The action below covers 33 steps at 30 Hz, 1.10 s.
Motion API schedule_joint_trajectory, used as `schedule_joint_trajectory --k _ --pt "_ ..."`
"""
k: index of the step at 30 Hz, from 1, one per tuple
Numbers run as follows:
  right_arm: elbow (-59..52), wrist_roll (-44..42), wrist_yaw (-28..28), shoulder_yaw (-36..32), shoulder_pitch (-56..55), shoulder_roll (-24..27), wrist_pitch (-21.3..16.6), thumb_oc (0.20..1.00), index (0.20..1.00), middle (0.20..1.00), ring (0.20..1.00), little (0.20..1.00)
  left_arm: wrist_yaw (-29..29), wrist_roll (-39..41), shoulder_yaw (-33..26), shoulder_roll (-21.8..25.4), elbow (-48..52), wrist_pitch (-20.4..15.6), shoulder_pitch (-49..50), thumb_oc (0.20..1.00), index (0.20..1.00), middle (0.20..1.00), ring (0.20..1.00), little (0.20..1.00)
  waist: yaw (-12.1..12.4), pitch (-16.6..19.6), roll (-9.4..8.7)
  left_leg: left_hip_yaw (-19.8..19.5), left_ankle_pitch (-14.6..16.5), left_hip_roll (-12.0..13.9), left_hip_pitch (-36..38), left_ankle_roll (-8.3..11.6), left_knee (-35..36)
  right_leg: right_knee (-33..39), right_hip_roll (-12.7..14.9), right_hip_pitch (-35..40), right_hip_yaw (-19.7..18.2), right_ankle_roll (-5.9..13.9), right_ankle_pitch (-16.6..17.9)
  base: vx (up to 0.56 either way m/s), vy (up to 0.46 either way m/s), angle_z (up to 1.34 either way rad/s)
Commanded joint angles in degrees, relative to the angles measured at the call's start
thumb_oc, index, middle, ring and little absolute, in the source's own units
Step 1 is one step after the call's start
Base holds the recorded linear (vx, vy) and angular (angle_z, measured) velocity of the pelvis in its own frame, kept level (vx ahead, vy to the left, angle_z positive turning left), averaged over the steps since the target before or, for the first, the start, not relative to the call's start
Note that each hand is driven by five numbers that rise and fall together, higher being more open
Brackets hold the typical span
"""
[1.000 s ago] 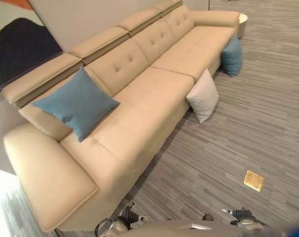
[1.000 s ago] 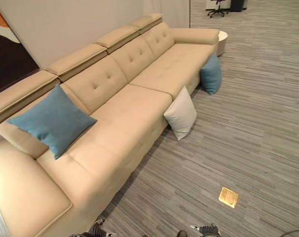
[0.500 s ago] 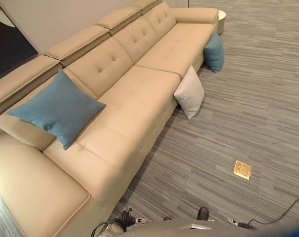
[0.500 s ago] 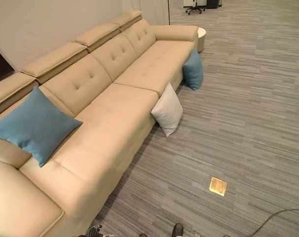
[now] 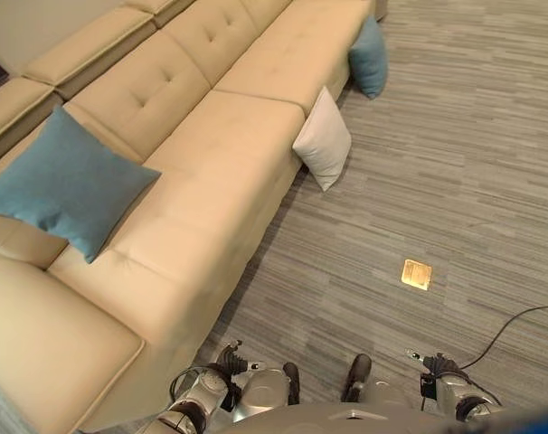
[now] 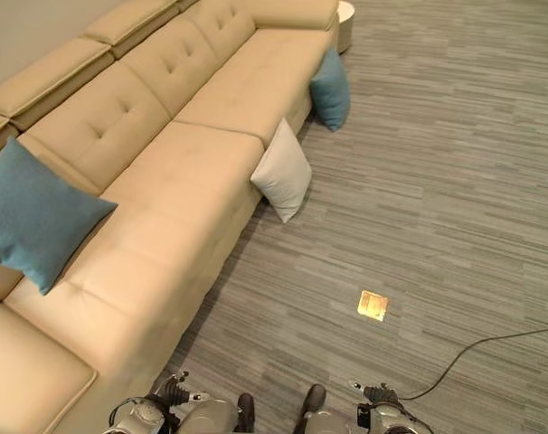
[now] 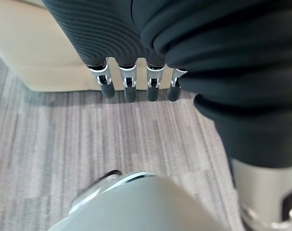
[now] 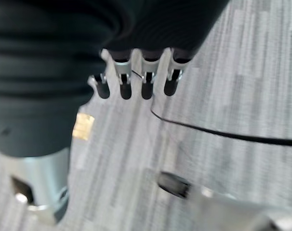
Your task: Pick up all the scattered cushions and arrange them neatly on the sofa.
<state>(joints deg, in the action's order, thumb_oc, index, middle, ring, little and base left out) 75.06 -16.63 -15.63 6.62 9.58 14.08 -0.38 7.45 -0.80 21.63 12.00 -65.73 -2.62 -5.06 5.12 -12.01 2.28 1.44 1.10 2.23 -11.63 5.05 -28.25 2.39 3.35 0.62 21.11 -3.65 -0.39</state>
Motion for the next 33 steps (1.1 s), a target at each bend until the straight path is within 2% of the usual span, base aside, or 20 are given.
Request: schedule_joint_trajectory --k 1,5,9,10,11,12,14,15,16,19,21,22,23,24,25,26,28,30,31,33 --pt "-0.7 1.2 -1.6 1.1 1.7 1.2 -1.6 1.0 1.0 1.0 1.0 1.0 0.7 0.5 3.1 -4.7 1.3 -0.9 -0.8 1.0 1.0 1.0 1.0 1.0 0.9 -0.7 -0.49 -1.6 3.3 -4.7 1.1 -3.13 13.8 1.8 0.9 3.7 -1.0 7.97 -2.0 0.19 -0.013 -0.55" --pt "-2.6 2.4 -2.0 2.1 1.5 1.0 -1.7 1.0 1.0 1.0 1.0 1.0 1.1 0.6 2.1 -4.0 1.0 -0.9 -1.6 1.0 1.0 1.0 1.0 1.0 2.4 -1.1 -0.65 -0.1 -2.4 -5.4 -3.8 -2.94 18.4 2.4 -1.5 5.4 -4.4 8.13 -3.5 0.19 0.024 -0.41" --pt "-2.1 4.9 -1.5 3.2 0.7 -0.3 -1.3 1.0 1.0 1.0 1.0 1.0 1.4 0.8 0.8 -3.8 0.2 -0.7 -0.7 1.0 1.0 1.0 1.0 1.0 2.7 0.6 -1.15 0.2 -1.7 -5.6 -1.1 -4.78 21.4 0.5 -2.2 7.0 -6.2 8.32 -5.5 0.27 0.086 -0.95" --pt "-2.4 5.9 -1.0 3.7 0.1 -1.0 -1.3 1.0 1.0 1.0 1.0 1.0 1.4 1.1 0.0 -3.1 0.4 -0.8 -0.2 1.0 1.0 1.0 1.0 1.0 3.1 1.1 -1.75 0.7 -0.9 -5.7 0.5 -5.79 21.9 -3.8 -1.3 6.3 -7.4 8.73 -6.0 0.31 0.162 -0.6" --pt "-2.7 7.5 -0.4 4.4 0.6 -1.6 -0.9 1.0 1.0 1.0 1.0 1.0 1.4 1.3 -0.8 -2.5 0.3 -0.8 -0.1 1.0 1.0 1.0 1.0 1.0 3.1 1.5 -1.62 1.2 0.2 -5.7 2.4 -7.11 22.8 -10.3 -0.5 4.2 -8.0 10.33 -6.1 0.44 0.258 -0.57" --pt "-3.3 8.8 0.1 5.1 1.1 -1.8 -0.7 1.0 1.0 1.0 1.0 1.0 1.5 1.8 -1.5 -1.7 1.3 -0.9 0.2 1.0 1.0 1.0 1.0 1.0 2.2 1.1 -0.8 1.6 1.2 -5.6 5.0 -8.37 23.5 -18.6 0.9 -0.3 -8.5 12.89 -4.0 0.35 0.239 -1.09" --pt "-3.9 9.8 0.6 5.7 2.2 -2.0 -0.4 1.0 1.0 1.0 1.0 1.0 1.9 2.0 -2.1 -1.3 1.1 -0.8 0.2 1.0 1.0 1.0 1.0 1.0 1.5 0.3 0.23 2.1 2.2 -5.7 6.4 -9.69 23.5 -26.6 2.7 -4.4 -7.7 14.98 -0.3 0.19 0.161 -1.05" --pt "-4.2 10.1 0.8 5.9 2.7 -2.1 -0.4 1.0 1.0 1.0 1.0 1.0 2.2 2.4 -2.3 -1.1 0.9 -0.8 0.1 1.0 1.0 1.0 1.0 1.0 1.1 -0.1 0.91 2.3 2.9 -5.5 7.5 -10.06 23.8 -29.9 3.7 -6.9 -7.3 15.27 1.0 0.23 0.148 -0.33" --pt "-4.5 10.5 0.8 6.4 3.2 -2.1 -0.4 1.0 1.0 1.0 1.0 1.0 2.5 2.7 -2.4 -0.9 0.6 -0.9 -0.3 1.0 1.0 1.0 1.0 1.0 0.4 -0.7 2.1 2.3 4.1 -5.2 9.9 -10.28 24.5 -30.6 5.6 -10.3 -5.2 14.28 0.9 0.29 0.111 0.12" --pt "-4.9 10.8 0.8 6.8 3.0 -2.1 -0.7 1.0 1.0 1.0 1.0 1.0 2.4 1.7 -2.2 -1.2 -0.4 -0.9 -0.4 1.0 1.0 1.0 1.0 1.0 -1.0 -1.2 2.2 1.2 6.2 -6.0 13.8 -10.03 25.7 -22.8 5.1 -12.0 -4.5 12.03 -0.4 0.35 -0.022 -0.07" --pt "-5.2 10.5 0.8 6.3 2.1 -1.6 -0.9 1.0 1.0 1.0 1.0 1.0 2.3 1.4 -2.7 -1.5 -1.3 -1.2 -0.7 1.0 1.0 1.0 1.0 1.0 -2.8 -1.1 1.69 -0.5 8.4 -6.4 17.3 -8.72 26.8 -9.9 5.8 -14.8 -5.0 12.34 3.9 0.53 -0.194 0.45" --pt "-5.0 10.9 0.8 6.3 1.7 -1.4 -0.8 1.0 1.0 1.0 1.0 1.0 2.2 1.2 -2.7 -1.7 -1.6 -1.3 -0.7 1.0 1.0 1.0 1.0 1.0 -3.1 -0.7 1.45 -0.9 9.4 -6.4 18.5 -8.41 26.9 -8.5 5.7 -13.9 -4.8 12.34 4.2 0.56 -0.237 0.71" --pt "-4.5 11.2 0.8 6.6 0.9 -1.3 -1.1 1.0 1.0 1.0 1.0 1.0 2.5 0.4 -2.0 -2.2 -2.2 -1.4 -0.3 1.0 1.0 1.0 1.0 1.0 -3.4 0.6 1.29 -1.3 10.5 -5.7 19.8 -7.64 26.0 -7.7 5.0 -12.0 -4.4 11.17 4.4 0.53 -0.313 0.78" --pt "-4.1 11.1 0.4 6.5 0.1 -1.2 -1.3 1.0 1.0 1.0 1.0 1.0 2.5 1.0 -1.7 -2.4 -1.5 -1.4 -0.7 1.0 1.0 1.0 1.0 1.0 -3.4 1.1 1.06 -0.6 8.8 -4.1 17.8 -5.06 19.8 -5.5 4.1 -9.0 -3.5 10.16 3.8 0.45 -0.431 1.09" --pt "-4.1 10.2 -0.1 6.2 0.1 -0.6 -1.7 1.0 1.0 1.0 1.0 1.0 2.1 1.8 -1.0 -2.3 -0.5 -1.7 -1.2 1.0 1.0 1.0 1.0 1.0 -2.5 -0.2 0.09 -0.1 5.1 -2.8 10.5 -3.54 7.1 -4.1 3.9 -6.0 -2.6 8.56 3.1 0.32 -0.542 1.21" --pt "-3.5 9.8 -0.3 5.9 0.4 0.3 -1.4 1.0 1.0 1.0 1.0 1.0 1.9 2.6 -0.5 -2.5 -0.3 -1.6 -1.7 1.0 1.0 1.0 1.0 1.0 -1.1 -1.5 -0.81 1.1 2.3 -0.6 4.6 -3.66 -1.9 -3.2 3.0 -3.0 -1.9 6.23 0.7 0.21 -0.429 1.03" --pt "-3.6 9.2 -0.6 5.8 0.6 0.6 -1.5 1.0 1.0 1.0 1.0 1.0 2.1 2.5 -0.1 -2.8 -0.8 -1.4 -2.1 1.0 1.0 1.0 1.0 1.0 -0.6 -2.1 -0.96 2.0 3.7 -0.3 2.0 -4.21 -1.3 -2.6 2.4 -1.2 -1.8 5.98 -0.5 0.2 -0.187 0.25" --pt "-3.7 9.3 -1.1 6.1 0.4 0.6 -2.0 1.0 1.0 1.0 1.0 1.0 2.3 1.3 0.3 -3.4 -1.7 -1.1 -2.1 1.0 1.0 1.0 1.0 1.0 -0.3 -2.0 -1.22 2.7 6.4 -1.5 1.4 -4.92 4.0 -1.5 1.9 0.4 -2.1 6.62 -1.5 0.27 -0.045 -0.45" --pt "-3.8 9.7 -1.4 6.5 0.0 0.4 -2.2 1.0 1.0 1.0 1.0 1.0 2.5 0.9 0.2 -3.6 -1.9 -0.9 -2.2 1.0 1.0 1.0 1.0 1.0 0.0 -1.5 -0.95 2.9 3.9 -2.7 0.3 -4.69 10.9 -0.6 0.8 1.8 -2.5 7.08 -2.0 0.29 -0.009 -0.69" --pt "-3.9 9.9 -1.7 6.7 -0.4 0.2 -2.3 1.0 1.0 1.0 1.0 1.0 2.7 0.7 0.0 -3.6 -1.7 -1.1 -2.2 1.0 1.0 1.0 1.0 1.0 0.4 -1.0 -0.43 3.1 -0.7 -3.2 -0.9 -4.1 17.2 0.2 -0.5 3.0 -2.7 7.31 -2.6 0.24 0.007 -0.61"
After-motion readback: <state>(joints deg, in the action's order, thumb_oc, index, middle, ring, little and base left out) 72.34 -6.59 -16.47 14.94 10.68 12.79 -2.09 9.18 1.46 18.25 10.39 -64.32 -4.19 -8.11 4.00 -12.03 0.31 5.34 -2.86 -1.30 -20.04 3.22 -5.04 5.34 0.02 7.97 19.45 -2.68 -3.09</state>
